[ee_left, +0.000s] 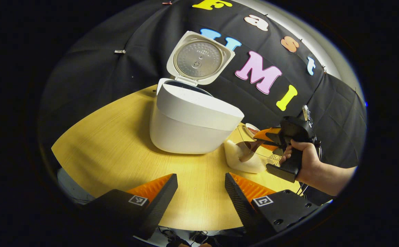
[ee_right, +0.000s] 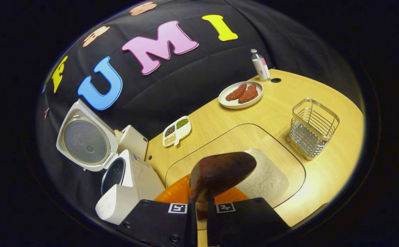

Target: Close the left gripper, press the button to open the rice cooker; take a wooden spoon from the chopstick holder with the right hand, scoop a spoonful of rice and pour it into the rice cooker, then put the wooden spoon back into the chopstick holder.

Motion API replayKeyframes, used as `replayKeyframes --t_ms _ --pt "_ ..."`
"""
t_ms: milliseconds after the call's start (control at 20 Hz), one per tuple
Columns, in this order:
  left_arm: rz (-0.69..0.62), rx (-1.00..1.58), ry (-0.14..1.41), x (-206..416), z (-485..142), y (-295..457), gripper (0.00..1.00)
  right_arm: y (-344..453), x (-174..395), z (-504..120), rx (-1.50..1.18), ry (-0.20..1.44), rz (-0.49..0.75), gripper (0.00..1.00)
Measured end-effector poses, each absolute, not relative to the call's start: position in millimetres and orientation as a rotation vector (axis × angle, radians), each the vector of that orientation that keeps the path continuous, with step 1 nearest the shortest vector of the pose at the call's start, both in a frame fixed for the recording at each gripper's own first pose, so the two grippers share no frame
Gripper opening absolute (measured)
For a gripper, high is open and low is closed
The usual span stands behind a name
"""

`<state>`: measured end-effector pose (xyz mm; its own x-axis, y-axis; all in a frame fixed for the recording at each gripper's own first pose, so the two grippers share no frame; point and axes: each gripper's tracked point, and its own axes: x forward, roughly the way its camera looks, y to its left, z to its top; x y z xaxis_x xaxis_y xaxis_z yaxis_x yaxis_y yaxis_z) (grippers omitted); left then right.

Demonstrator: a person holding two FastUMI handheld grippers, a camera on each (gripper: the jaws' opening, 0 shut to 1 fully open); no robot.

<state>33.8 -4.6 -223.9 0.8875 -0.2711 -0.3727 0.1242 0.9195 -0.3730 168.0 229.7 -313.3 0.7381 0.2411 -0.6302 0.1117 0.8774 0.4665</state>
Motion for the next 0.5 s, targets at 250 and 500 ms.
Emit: replayKeyframes --t_ms 250,500 --pt "-0.178 -0.299 0.409 43.6 -205.7 6.6 0.96 207.4 164.6 -305.1 0.587 0.757 0.04 0.16" --pt "-0.19 -0.348 0.4 51.2 -189.6 6.0 0.96 182.5 176.2 -284.6 0.697 0.746 -0.024 0.15"
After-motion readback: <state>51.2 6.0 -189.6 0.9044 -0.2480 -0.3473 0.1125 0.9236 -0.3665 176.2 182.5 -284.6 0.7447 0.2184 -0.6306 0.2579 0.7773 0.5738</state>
